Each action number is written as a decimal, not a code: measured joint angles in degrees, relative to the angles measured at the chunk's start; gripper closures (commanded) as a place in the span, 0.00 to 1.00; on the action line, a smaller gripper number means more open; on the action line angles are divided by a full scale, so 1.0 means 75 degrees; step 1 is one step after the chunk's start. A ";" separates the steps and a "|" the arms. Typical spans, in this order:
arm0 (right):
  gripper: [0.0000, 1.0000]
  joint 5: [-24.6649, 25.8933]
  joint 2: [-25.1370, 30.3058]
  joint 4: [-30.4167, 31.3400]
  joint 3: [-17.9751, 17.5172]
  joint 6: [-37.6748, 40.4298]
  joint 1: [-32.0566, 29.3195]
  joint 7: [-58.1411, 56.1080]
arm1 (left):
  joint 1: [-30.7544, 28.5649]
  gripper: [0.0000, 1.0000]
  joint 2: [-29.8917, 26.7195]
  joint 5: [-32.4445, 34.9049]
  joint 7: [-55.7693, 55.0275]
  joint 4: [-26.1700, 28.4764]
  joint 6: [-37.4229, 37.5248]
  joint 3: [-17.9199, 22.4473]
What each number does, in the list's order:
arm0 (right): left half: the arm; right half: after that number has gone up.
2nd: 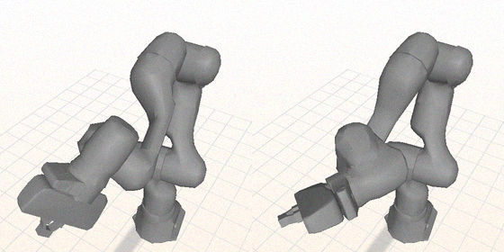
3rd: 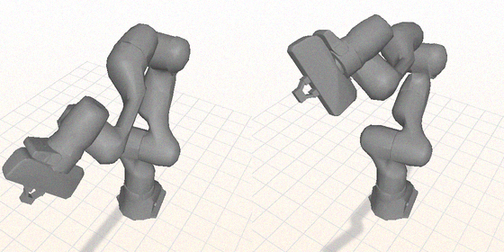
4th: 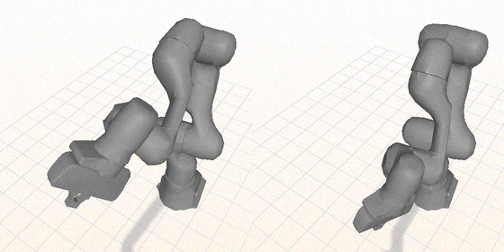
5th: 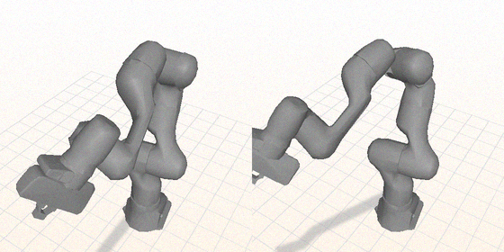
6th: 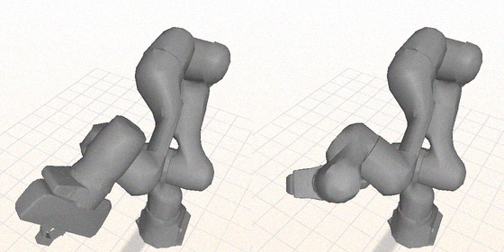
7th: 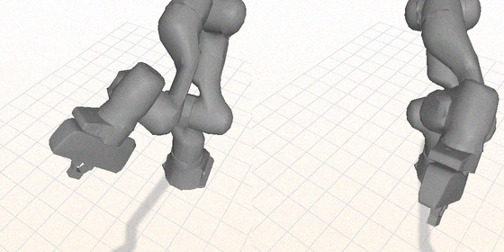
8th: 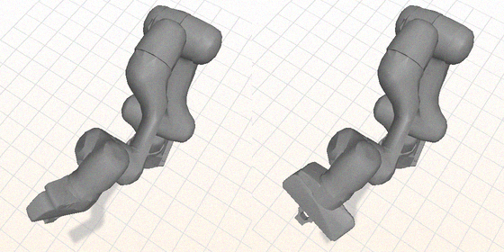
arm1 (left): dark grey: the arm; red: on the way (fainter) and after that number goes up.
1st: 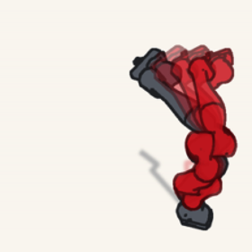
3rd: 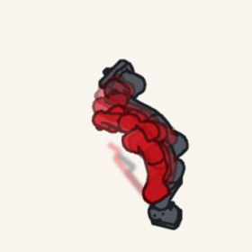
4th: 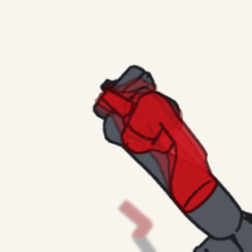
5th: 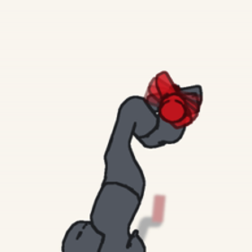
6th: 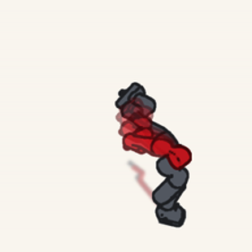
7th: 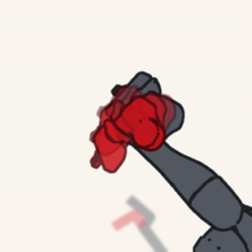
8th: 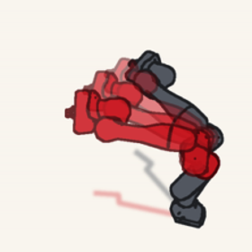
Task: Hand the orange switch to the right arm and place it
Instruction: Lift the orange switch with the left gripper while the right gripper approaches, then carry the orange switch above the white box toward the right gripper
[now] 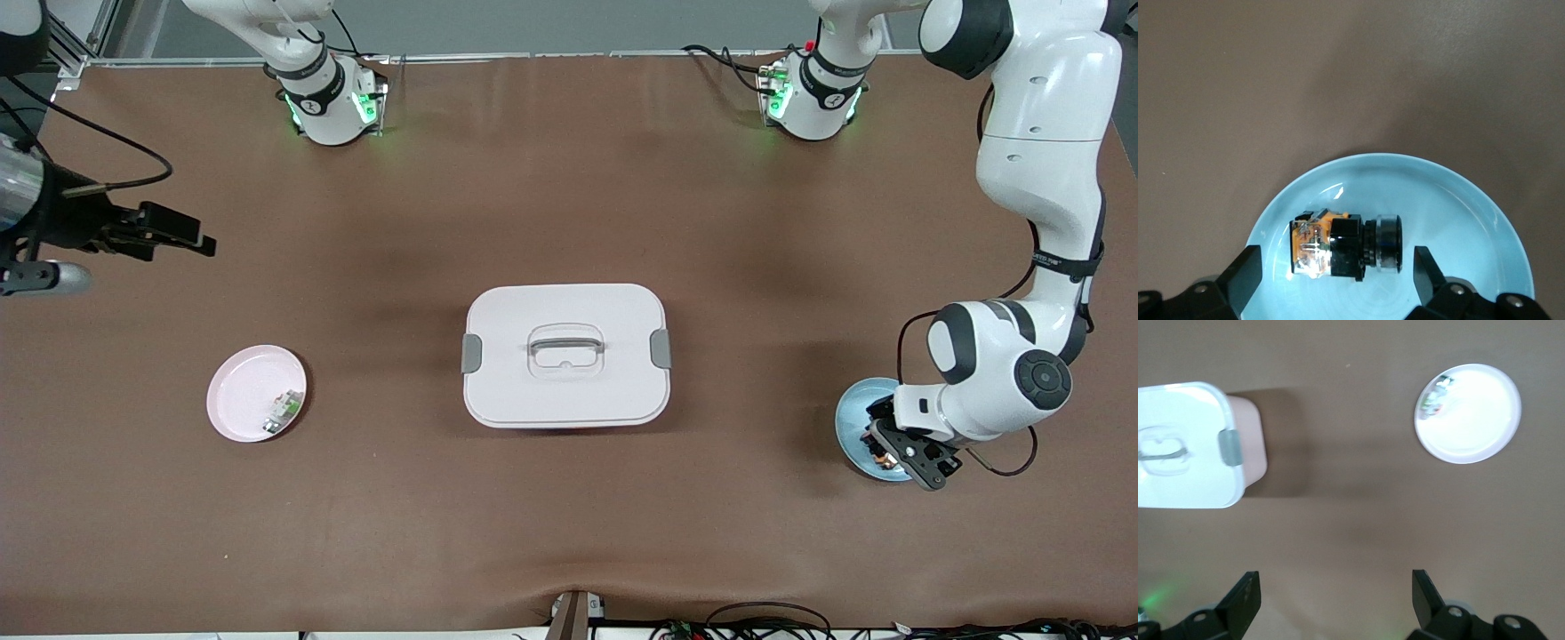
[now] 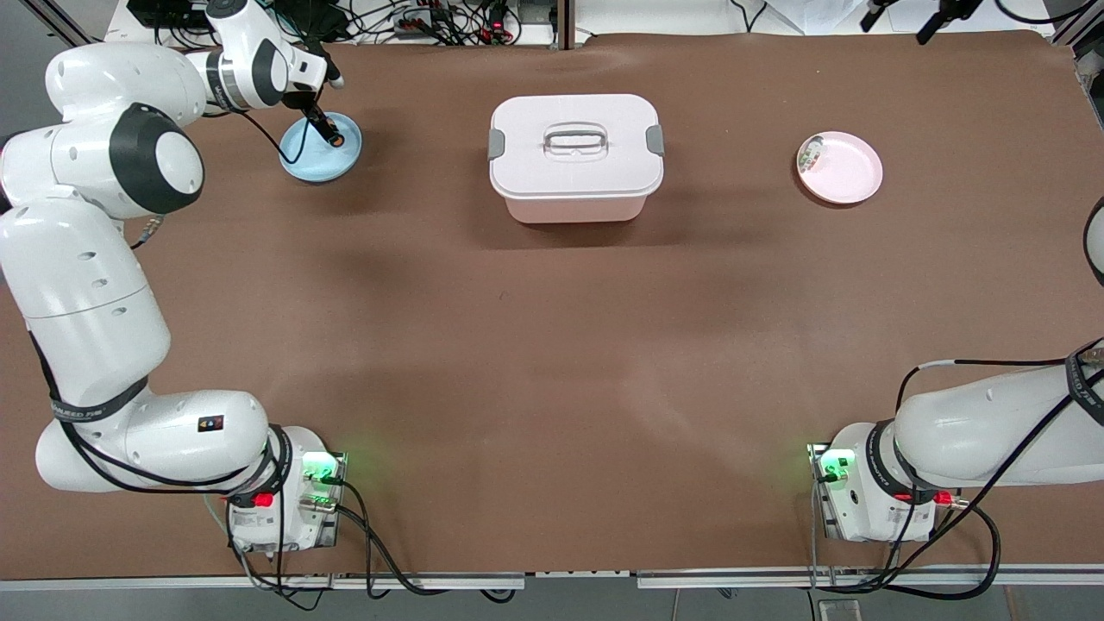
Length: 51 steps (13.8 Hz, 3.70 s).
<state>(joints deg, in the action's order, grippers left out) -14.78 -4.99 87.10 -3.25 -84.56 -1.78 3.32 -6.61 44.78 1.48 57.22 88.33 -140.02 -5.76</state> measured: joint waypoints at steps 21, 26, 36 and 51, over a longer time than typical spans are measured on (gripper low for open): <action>0.00 -0.2838 0.0644 0.2423 -0.0039 -0.3220 0.1488 0.0993 | 0.0060 0.83 0.0187 0.0000 0.0037 -0.0142 -0.0197 -0.0039; 0.00 -0.3892 0.0614 0.2588 -0.0041 -0.3628 0.1648 0.0973 | 0.0044 0.83 -0.0406 0.0000 0.0053 -0.0352 0.0681 -0.0433; 0.00 -0.4325 -0.0049 0.2710 -0.0047 -0.4952 0.2558 0.0696 | 0.0057 0.87 -0.2411 -0.1604 -0.4065 -0.0368 0.4257 -0.1444; 0.00 -0.5019 -0.0043 0.2668 -0.0092 -0.4937 0.2772 -0.0045 | 0.1164 0.87 -0.2982 -0.2065 -1.5917 -0.0644 0.4715 -0.3439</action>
<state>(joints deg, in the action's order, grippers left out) -52.43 -5.31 107.11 -3.94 -121.59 19.01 2.98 2.12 22.41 -14.01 -62.16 83.50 -104.67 -31.55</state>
